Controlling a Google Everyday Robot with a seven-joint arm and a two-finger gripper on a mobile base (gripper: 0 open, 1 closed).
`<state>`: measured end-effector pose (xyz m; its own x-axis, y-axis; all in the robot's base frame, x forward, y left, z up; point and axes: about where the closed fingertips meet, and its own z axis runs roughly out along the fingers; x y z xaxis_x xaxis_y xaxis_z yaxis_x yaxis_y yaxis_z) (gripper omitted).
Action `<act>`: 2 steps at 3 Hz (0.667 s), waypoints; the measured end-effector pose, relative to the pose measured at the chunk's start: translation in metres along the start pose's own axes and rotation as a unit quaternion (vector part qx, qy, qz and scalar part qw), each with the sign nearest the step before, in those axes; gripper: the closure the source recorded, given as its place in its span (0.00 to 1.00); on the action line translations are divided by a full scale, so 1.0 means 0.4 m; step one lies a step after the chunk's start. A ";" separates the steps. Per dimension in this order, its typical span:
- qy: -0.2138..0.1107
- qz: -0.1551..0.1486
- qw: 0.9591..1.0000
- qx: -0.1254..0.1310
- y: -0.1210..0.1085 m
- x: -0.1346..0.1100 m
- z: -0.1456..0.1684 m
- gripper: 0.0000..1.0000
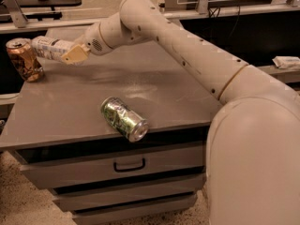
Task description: Move blue plastic bottle near orange can
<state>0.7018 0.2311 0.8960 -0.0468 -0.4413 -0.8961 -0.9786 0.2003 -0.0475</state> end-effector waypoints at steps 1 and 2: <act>-0.005 0.000 1.000 0.003 0.003 0.018 0.026 0.79; -0.003 0.001 1.000 0.011 -0.015 0.050 0.037 0.56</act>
Offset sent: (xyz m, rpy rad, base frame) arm 0.0195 -0.0078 -0.0373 0.0013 -0.0206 -0.0484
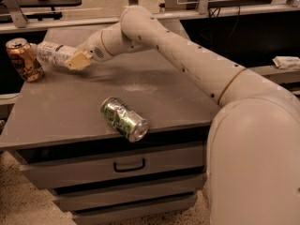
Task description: Move blue plastic bottle near orange can
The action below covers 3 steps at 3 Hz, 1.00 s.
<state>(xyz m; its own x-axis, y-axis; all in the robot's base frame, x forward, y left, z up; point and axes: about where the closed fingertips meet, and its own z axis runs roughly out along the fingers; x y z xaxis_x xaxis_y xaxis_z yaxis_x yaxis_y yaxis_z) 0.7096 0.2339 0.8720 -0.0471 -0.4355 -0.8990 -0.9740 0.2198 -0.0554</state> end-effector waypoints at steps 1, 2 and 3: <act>0.003 0.002 1.000 0.010 -0.022 0.030 0.000 0.33; 0.005 0.004 1.000 0.020 -0.039 0.049 -0.007 0.09; 0.004 0.005 1.000 0.022 -0.043 0.054 -0.008 0.00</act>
Offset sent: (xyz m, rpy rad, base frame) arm 0.0233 -0.0292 -0.0183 -0.0139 -0.0192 -0.0730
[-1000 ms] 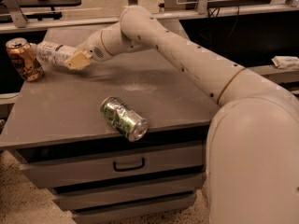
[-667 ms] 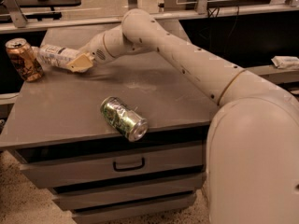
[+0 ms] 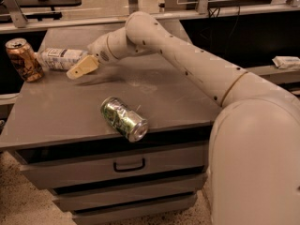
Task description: Move blue plastic bottle near orange can
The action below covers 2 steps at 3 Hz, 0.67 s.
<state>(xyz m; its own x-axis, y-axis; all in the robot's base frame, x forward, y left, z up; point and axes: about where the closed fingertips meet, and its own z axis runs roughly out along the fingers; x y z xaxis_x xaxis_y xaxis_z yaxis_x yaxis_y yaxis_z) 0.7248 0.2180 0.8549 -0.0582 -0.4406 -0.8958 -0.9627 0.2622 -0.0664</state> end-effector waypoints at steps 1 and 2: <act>0.003 -0.002 1.000 0.023 -0.039 0.004 -0.057 0.00; 0.000 -0.019 0.998 0.060 -0.120 -0.006 -0.220 0.00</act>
Offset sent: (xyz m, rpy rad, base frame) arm 0.0458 -0.1925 0.0995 -0.0294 -0.1886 -0.1712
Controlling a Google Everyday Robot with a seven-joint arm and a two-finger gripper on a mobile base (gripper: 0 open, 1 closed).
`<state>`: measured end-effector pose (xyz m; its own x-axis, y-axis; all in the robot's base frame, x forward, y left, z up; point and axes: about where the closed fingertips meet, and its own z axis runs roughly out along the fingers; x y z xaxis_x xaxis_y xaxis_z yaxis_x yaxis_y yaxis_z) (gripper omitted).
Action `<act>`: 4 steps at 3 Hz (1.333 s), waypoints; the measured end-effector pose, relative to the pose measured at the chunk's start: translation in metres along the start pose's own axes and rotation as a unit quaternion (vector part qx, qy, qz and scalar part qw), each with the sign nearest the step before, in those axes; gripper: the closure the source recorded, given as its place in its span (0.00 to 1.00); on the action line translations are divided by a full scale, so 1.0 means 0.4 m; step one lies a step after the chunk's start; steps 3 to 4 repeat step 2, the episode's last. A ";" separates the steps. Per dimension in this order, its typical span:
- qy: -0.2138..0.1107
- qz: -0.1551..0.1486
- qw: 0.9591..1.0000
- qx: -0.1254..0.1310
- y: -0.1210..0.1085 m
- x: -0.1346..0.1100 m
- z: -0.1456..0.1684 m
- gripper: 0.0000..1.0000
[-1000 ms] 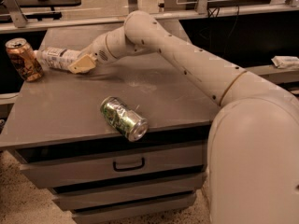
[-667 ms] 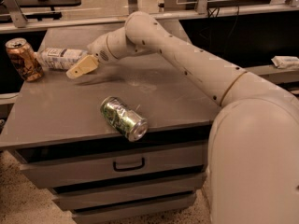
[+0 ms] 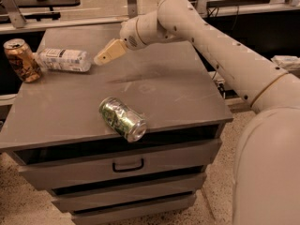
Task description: Move blue plastic bottle near orange can
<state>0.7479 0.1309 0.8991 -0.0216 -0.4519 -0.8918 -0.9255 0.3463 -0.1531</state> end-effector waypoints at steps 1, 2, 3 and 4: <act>-0.026 -0.018 0.999 0.044 -0.123 -0.007 -0.214 0.00; -0.035 -0.024 0.998 0.055 -0.145 -0.029 -0.245 0.00; -0.035 -0.024 0.998 0.055 -0.145 -0.029 -0.245 0.00; -0.035 -0.024 0.998 0.055 -0.145 -0.029 -0.245 0.00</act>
Offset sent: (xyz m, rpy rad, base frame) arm 0.0121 -0.0778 0.0424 0.0305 -0.0790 -0.0500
